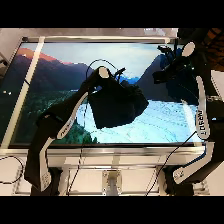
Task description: Fold the clothes and pants, and hang the long-sleeved shirts on hangers.
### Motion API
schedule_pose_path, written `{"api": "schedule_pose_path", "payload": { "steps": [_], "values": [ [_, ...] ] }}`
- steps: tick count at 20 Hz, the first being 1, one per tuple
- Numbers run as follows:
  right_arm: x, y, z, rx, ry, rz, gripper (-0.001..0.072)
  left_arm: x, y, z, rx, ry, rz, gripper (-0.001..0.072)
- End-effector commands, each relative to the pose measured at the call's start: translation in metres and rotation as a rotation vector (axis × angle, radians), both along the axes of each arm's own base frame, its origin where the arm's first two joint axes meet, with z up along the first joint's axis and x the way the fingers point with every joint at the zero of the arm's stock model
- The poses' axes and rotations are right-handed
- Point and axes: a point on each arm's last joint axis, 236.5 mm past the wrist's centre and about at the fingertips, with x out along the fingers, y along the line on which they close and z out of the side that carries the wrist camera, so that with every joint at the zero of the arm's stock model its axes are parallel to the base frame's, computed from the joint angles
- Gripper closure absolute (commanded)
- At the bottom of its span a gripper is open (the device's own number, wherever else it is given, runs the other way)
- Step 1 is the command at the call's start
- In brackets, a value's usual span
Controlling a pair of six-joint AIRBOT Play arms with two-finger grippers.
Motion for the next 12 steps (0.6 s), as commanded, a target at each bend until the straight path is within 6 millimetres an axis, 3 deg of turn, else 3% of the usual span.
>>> {"api": "schedule_pose_path", "payload": {
  "steps": [1,2,4,7,9,10,11,12],
  "values": [
    [0.000,0.002,0.001,0.010,-0.001,0.002,0.0692,-0.001,-0.027,0.019,-0.155,-0.060,-0.046,0.0247],
    [0.000,0.002,0.001,0.010,-0.001,0.001,0.0691,0.001,-0.034,0.030,-0.215,-0.081,-0.047,0.0122],
    [0.000,0.002,0.001,0.009,-0.001,0.001,0.0655,0.004,-0.044,0.052,-0.325,-0.120,-0.049,0.0122],
    [0.002,0.002,0.001,0.009,-0.007,-0.004,0.0516,0.009,-0.045,0.073,-0.402,-0.140,-0.044,0.0128],
    [0.007,0.002,-0.002,0.011,-0.024,-0.014,0.0435,0.020,-0.032,0.084,-0.402,-0.169,-0.026,0.0253],
    [0.010,0.003,-0.004,0.014,-0.031,-0.018,0.0434,0.028,-0.021,0.090,-0.387,-0.200,-0.017,0.0263],
    [0.012,0.003,-0.009,0.015,-0.039,-0.024,0.0387,0.036,-0.007,0.096,-0.354,-0.246,-0.015,0.0359],
    [0.014,0.005,-0.013,0.020,-0.045,-0.024,0.0225,0.043,0.012,0.098,-0.285,-0.287,-0.011,0.0403]
  ]
}}
